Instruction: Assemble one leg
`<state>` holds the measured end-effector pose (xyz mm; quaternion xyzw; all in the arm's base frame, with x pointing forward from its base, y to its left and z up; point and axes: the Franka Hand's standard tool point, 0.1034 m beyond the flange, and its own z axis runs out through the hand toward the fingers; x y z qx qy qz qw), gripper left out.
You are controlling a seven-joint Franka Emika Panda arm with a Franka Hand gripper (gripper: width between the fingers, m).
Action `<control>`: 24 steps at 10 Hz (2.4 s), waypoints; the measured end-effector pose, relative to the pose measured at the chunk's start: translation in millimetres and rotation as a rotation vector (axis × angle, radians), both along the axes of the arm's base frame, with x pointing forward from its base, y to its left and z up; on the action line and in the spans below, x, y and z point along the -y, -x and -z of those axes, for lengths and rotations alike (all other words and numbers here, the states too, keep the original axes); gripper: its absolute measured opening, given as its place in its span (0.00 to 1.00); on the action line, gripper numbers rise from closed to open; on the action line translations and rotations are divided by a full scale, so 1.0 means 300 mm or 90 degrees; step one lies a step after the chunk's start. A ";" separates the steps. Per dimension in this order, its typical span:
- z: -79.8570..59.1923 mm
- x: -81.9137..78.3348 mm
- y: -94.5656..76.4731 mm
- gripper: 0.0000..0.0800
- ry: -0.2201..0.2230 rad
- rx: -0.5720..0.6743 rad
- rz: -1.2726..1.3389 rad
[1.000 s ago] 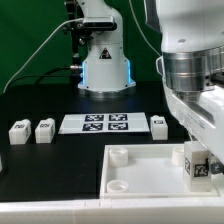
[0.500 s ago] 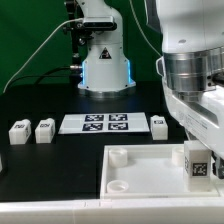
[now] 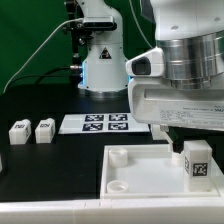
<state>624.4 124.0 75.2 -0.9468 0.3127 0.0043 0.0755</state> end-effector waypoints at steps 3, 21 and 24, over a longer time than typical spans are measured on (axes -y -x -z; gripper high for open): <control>-0.001 0.004 -0.002 0.81 0.017 0.020 -0.157; -0.002 0.034 -0.020 0.38 -0.054 -0.106 0.832; -0.004 0.036 -0.020 0.38 -0.052 -0.104 0.847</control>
Offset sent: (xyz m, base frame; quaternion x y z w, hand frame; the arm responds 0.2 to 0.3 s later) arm 0.0186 0.0087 0.0124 -0.1119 0.0479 -0.4633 0.8778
